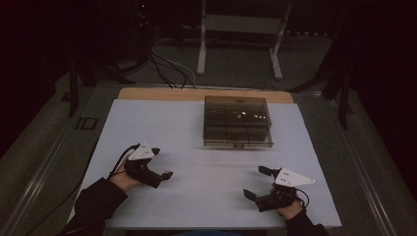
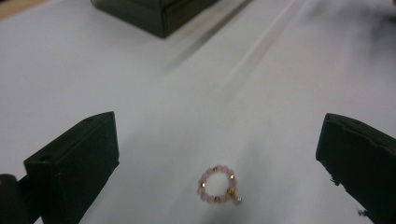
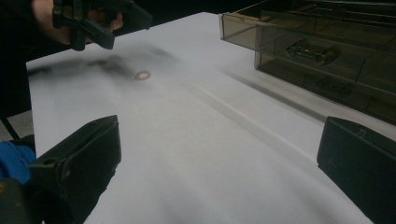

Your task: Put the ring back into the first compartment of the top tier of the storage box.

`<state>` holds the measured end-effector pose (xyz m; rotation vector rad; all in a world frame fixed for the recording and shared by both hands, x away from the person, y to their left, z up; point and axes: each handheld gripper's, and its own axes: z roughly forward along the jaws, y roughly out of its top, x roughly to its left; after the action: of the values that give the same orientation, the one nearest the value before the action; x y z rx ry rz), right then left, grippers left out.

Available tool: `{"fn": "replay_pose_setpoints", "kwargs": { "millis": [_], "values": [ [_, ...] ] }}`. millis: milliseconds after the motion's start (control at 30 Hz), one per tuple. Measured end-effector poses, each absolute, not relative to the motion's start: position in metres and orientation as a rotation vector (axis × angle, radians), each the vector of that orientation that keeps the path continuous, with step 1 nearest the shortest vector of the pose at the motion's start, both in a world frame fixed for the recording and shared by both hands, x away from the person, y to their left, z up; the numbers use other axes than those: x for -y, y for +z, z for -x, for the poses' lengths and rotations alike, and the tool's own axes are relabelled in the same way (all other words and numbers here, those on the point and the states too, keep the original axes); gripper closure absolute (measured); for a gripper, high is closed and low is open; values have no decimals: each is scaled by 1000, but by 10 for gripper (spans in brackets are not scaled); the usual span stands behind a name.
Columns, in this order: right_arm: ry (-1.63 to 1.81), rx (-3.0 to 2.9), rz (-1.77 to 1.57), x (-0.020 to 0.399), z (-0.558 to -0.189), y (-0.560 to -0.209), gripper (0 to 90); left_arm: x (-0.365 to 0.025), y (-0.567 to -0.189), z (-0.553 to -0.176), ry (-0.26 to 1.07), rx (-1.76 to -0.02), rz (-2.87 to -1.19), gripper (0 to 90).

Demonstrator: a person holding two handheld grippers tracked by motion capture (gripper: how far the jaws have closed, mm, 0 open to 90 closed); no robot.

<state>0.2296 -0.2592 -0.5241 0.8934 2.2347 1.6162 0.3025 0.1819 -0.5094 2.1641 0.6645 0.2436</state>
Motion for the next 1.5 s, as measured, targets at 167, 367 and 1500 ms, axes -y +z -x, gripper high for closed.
{"fn": "replay_pose_setpoints", "kwargs": {
  "millis": [167, 367, 1500],
  "values": [
    [1613, -2235, -893, 259, -230, -524, 0, -181, -517, -304, 259, -707, -2188, 9],
    [1613, -2227, -896, 260, -230, -524, 0, -179, -525, -305, 222, -742, -2247, 9],
    [1604, -2233, -899, 260, -230, -524, 0, -174, -538, -310, 210, -772, -2320, 752]
  ]
}}
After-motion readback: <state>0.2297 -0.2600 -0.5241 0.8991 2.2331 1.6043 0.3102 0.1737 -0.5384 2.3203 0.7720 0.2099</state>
